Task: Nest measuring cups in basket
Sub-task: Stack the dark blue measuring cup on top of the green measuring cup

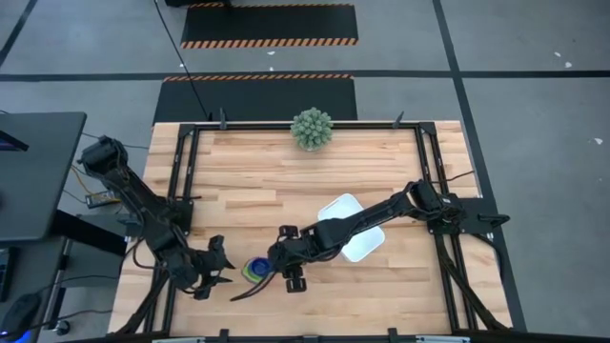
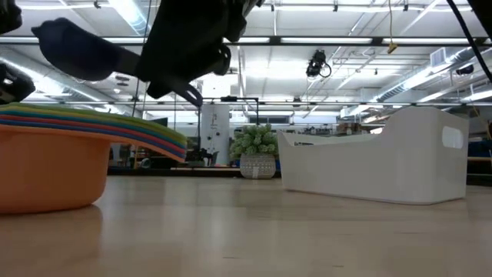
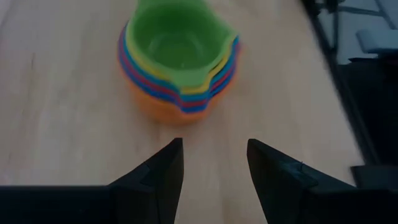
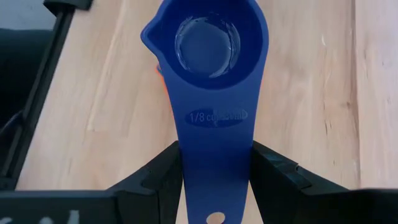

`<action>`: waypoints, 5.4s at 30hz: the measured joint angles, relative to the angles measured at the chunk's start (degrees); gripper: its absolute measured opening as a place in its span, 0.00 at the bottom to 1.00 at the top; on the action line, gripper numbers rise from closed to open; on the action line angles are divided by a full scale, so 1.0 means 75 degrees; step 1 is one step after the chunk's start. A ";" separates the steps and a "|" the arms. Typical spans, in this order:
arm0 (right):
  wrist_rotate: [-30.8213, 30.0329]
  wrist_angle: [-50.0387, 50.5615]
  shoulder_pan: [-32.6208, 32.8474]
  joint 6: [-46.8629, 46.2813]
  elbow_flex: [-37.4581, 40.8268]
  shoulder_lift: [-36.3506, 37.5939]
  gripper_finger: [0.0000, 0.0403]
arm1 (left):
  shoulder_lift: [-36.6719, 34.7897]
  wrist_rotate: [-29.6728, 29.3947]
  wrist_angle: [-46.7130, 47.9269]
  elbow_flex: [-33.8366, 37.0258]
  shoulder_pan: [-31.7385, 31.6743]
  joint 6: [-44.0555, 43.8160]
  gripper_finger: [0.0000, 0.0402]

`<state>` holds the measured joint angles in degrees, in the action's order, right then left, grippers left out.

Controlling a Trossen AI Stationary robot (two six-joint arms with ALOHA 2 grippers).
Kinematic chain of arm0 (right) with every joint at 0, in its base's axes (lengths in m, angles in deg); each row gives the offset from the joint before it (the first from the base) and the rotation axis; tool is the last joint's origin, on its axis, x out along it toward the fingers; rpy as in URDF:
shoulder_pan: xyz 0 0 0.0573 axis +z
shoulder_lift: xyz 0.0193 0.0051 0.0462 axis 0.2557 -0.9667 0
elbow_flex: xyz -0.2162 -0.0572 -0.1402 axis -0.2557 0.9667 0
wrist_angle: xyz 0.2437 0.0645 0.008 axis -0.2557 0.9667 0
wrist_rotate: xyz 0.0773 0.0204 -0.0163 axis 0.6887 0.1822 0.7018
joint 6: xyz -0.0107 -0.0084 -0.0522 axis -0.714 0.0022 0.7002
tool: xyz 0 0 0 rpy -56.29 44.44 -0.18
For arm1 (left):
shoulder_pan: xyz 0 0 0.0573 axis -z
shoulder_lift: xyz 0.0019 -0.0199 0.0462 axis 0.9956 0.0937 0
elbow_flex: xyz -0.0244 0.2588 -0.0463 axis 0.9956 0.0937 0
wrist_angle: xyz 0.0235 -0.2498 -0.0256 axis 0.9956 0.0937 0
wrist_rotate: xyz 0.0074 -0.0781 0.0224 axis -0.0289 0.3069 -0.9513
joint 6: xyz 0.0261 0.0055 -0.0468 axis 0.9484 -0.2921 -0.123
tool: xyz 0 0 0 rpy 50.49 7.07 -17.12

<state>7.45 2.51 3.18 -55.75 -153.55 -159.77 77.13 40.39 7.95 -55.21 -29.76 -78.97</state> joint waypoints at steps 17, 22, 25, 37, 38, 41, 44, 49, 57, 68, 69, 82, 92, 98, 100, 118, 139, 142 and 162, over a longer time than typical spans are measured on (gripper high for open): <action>0.0100 0.0105 -0.0017 -0.0002 0.0003 -0.0009 0.43 | 0.2572 -0.0972 -0.2162 0.0000 -0.0658 0.0870 0.46; 0.0106 0.0706 -0.0017 -0.0115 0.0003 -0.0009 0.43 | 0.3181 -0.1094 -0.3065 0.0000 -0.1134 0.1437 0.46; -0.0021 0.1097 0.0016 -0.0118 0.0006 -0.0009 0.43 | 0.3515 -0.1292 -0.3855 0.0000 -0.1347 0.1919 0.46; -0.0113 0.2492 0.0120 -0.0444 -0.0218 -0.0003 0.43 | 0.4355 -0.1297 -0.5750 0.0000 -0.2221 0.2950 0.46; -0.0119 0.2524 0.0132 -0.0442 -0.0288 -0.0008 0.43 | 0.4367 -0.1297 -0.5843 -0.0003 -0.2263 0.3012 0.46; -0.0228 0.2870 0.0167 -0.0471 -0.0631 -0.0015 0.43 | 0.4367 -0.1181 -0.6011 -0.0003 -0.2374 0.3148 0.46; -0.0256 0.3024 0.0184 -0.0565 -0.0746 -0.0006 0.43 | 0.4367 -0.0911 -0.6059 -0.0003 -0.2501 0.3160 0.46; -0.0237 0.3403 0.0184 -0.1010 -0.0732 -0.0012 0.43 | 0.4367 -0.0804 -0.6062 -0.0003 -0.2536 0.3178 0.46; -0.0243 0.3449 0.0220 -0.2177 -0.0694 -0.0103 0.43 | 0.4367 -0.0783 -0.6363 -0.0003 -0.2488 0.3097 0.46; -0.0219 0.3341 0.0485 -0.3035 -0.0554 -0.0099 0.43 | 0.4367 -0.0726 -0.6532 -0.0003 -0.2488 0.3098 0.46; -0.0216 0.3346 0.0497 -0.3036 -0.0554 -0.0099 0.43 | 0.4367 -0.0705 -0.6537 -0.0003 -0.2488 0.3109 0.46; -0.0208 0.3305 0.0478 -0.3024 -0.0554 -0.0099 0.51 | 0.4367 -0.0529 -0.6588 -0.0003 -0.2485 0.3154 0.46; -0.0560 0.3731 0.0511 -0.2699 -0.0796 -0.0064 0.56 | 0.3982 -0.0076 -0.5988 0.0003 -0.2485 0.3329 0.46; -0.0867 0.3967 0.0645 -0.2526 -0.0726 -0.0064 0.56 | 0.3388 0.0034 -0.4815 0.0006 -0.2485 0.3168 0.46; -0.0886 0.3975 0.0673 -0.2312 -0.0760 -0.0064 0.57 | 0.3180 0.0172 -0.4512 0.0006 -0.2485 0.3115 0.46; -0.0958 0.3083 0.0650 -0.2409 -0.0138 -0.0102 0.92 | 0.1937 0.0381 -0.3107 0.0003 -0.2436 0.3029 0.46; 0.0587 0.2655 0.0090 -0.1399 0.0536 -0.0103 0.51 | 0.1943 0.0463 -0.3069 0.0003 -0.2436 0.2880 0.46; 0.0585 0.2785 0.0075 -0.1225 0.0536 -0.0102 0.46 | 0.1945 0.0465 -0.3047 0.0003 -0.2436 0.2874 0.46; 0.1211 0.2784 -0.0032 -0.0793 0.0530 -0.0090 0.44 | 0.1945 0.0495 -0.3023 0.0003 -0.2436 0.2825 0.46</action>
<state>16.53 23.38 2.94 -61.70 -149.58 -160.44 91.72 44.10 -14.72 -55.18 -48.02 -57.78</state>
